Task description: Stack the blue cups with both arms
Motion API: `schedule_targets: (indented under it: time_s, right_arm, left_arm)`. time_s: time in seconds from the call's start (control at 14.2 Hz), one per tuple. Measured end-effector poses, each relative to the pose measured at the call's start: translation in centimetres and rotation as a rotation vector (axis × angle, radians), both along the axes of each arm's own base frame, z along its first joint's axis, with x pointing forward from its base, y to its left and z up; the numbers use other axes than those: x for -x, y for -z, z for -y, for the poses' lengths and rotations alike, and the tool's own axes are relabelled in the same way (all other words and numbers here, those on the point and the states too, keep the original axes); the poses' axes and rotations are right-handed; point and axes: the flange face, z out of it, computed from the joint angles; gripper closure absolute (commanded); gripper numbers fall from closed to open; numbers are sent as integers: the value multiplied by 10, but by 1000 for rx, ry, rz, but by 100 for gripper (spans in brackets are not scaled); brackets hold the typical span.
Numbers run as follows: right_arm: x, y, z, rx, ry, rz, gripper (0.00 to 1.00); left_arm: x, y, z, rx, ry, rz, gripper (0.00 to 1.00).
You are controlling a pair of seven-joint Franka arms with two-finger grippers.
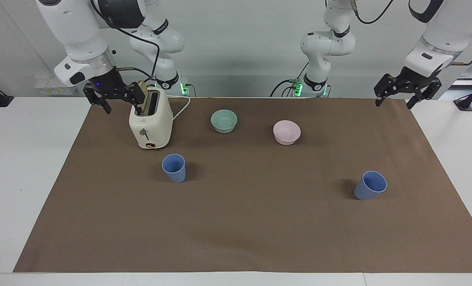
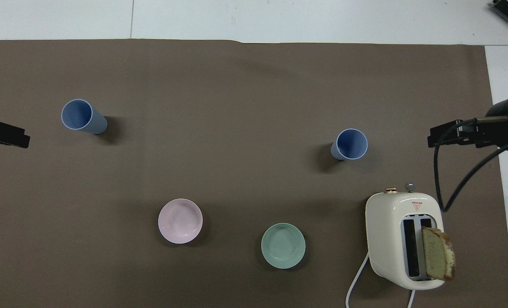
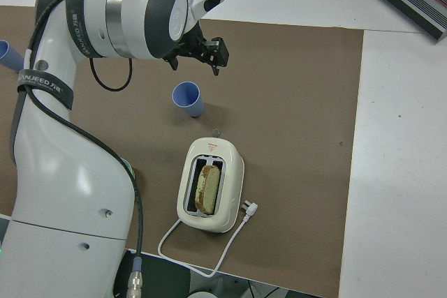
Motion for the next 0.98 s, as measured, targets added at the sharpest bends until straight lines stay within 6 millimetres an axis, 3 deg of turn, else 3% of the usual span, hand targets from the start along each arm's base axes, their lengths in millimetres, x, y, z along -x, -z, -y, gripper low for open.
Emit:
schedule_targets:
  time_s: [0.56,0.98]
  right_arm:
    - [-1,-1,1,0,-19,10,0]
    - [-1,-1,1,0,-19,10,0]
  left_arm:
    - [0,0,-1,0,-6,-2,0]
    - [-3,0,-16,0,-32,20,0]
